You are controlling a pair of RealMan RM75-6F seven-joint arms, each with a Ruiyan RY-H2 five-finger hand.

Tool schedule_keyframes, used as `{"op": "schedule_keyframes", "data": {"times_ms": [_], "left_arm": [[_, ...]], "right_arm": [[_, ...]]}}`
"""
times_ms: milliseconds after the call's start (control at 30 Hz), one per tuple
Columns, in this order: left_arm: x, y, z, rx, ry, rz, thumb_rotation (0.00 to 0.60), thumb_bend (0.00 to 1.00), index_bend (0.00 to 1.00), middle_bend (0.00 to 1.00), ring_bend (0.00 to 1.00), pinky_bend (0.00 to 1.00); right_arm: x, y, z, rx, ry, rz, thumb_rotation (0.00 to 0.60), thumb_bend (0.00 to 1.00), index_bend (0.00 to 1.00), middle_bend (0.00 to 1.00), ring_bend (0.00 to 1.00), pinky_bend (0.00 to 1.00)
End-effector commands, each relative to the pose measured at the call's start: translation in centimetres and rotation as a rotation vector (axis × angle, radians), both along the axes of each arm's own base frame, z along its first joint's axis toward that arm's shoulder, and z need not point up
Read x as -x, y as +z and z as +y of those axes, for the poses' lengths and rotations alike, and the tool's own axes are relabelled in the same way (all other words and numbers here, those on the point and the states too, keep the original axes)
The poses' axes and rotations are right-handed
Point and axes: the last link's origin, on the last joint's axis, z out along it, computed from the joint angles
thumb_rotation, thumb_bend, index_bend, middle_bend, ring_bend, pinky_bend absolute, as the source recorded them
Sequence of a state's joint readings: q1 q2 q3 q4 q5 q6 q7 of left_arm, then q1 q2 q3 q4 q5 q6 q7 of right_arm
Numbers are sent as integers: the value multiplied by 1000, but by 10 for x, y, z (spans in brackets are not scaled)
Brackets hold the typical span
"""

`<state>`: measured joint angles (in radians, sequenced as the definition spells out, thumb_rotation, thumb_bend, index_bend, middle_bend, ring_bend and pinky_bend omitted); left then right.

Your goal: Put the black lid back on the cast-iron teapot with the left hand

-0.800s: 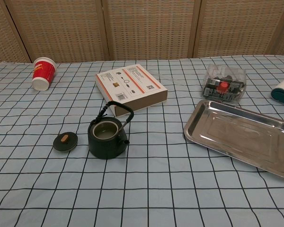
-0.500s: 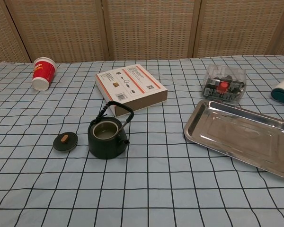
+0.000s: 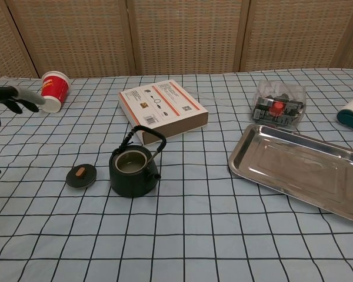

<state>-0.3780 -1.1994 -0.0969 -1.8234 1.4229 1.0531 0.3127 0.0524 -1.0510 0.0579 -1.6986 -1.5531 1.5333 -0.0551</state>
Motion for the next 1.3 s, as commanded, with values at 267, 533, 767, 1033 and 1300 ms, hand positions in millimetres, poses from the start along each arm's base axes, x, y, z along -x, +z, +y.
{"op": "schedule_keyframes", "data": {"times_ms": [267, 533, 767, 1033, 1300], "left_arm": [[-40, -76, 53, 135, -89, 206, 600, 94, 165, 180, 199, 323], [-44, -101, 60, 148, -92, 292, 600, 127, 216, 216, 234, 339], [-42, -113, 62, 130, -70, 319, 600, 128, 244, 249, 294, 377], [-42, -118, 63, 103, -65, 331, 600, 128, 282, 287, 377, 480], [-39, -118, 63, 80, -53, 345, 600, 128, 369, 366, 466, 575]], "right_arm": [[8, 1, -7, -1, -25, -6, 600, 0, 0, 0, 0, 0], [13, -1, -11, -9, -45, -4, 600, 0, 0, 0, 0, 0], [16, -2, -13, -11, -58, -7, 600, 0, 0, 0, 0, 0], [16, -2, -13, -11, -61, -6, 600, 0, 0, 0, 0, 0], [17, -2, -13, -10, -62, -7, 600, 0, 0, 0, 0, 0]]}}
